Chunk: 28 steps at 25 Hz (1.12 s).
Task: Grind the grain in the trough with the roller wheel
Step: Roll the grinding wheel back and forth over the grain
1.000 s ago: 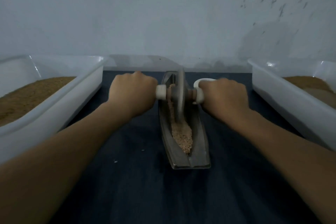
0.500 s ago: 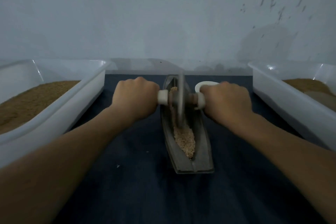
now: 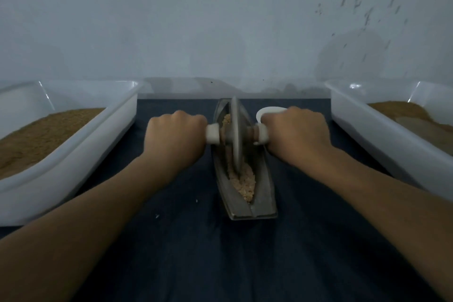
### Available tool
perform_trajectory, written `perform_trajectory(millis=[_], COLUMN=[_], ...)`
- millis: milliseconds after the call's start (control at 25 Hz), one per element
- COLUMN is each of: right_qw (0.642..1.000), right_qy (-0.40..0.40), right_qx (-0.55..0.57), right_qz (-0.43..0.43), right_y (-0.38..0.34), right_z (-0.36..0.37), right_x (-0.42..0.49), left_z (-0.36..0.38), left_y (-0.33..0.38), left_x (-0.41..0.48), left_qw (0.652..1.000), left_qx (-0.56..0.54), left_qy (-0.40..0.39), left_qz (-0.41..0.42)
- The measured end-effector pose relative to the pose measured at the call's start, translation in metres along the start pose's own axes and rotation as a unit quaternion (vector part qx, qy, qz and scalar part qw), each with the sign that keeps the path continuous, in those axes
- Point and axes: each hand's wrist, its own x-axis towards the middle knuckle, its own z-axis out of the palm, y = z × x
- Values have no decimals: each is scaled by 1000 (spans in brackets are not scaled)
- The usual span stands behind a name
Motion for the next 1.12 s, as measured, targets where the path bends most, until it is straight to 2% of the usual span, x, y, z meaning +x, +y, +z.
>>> perform_trajectory(millis=[80, 160, 200, 360, 440, 520, 600, 680, 760, 840, 920, 1040, 1120], right_qw=[997, 992, 992, 998, 998, 1000, 993, 988, 994, 999, 998, 999, 991], right_qy=[-62, -116, -120, 22, 32, -18, -79, -123, -88, 0, 41, -20, -92], right_qx=[33, 28, 36, 32, 27, 10, 50, 67, 55, 15, 21, 19, 56], right_qz=[26, 34, 28, -53, -42, 16, 72, 68, 19, -35, -41, 37, 77], right_y=[-9, -8, -4, 9, 12, 3, -5, -4, 3, 7, 9, -1, -7], right_z=[7, 7, 3, -11, -6, 4, 12, 12, 3, -7, -9, 6, 11], right_x=[28, 43, 38, -25, -27, -10, 15, 29, 17, -12, -28, -10, 19], left_z=[1, -2, -4, -16, -19, -10, -8, -8, -10, -13, -21, -11, -9], left_y=[3, 3, 2, -10, -10, -2, 5, 6, 0, -5, -6, 4, 7], left_x=[23, 39, 38, -16, -14, -1, 32, 48, 32, -1, -11, 9, 40], left_qw=[996, 991, 992, 996, 997, 999, 998, 995, 996, 998, 997, 999, 997], left_qx=[-18, -36, -36, -18, -26, 15, 22, 2, -9, -20, -18, 23, 23], left_qy=[-72, -122, -122, 25, 34, -4, -51, -99, -91, -21, 27, -20, -69], left_qz=[-47, -43, -26, 79, 71, 45, 12, 5, 22, 57, 72, 28, 13])
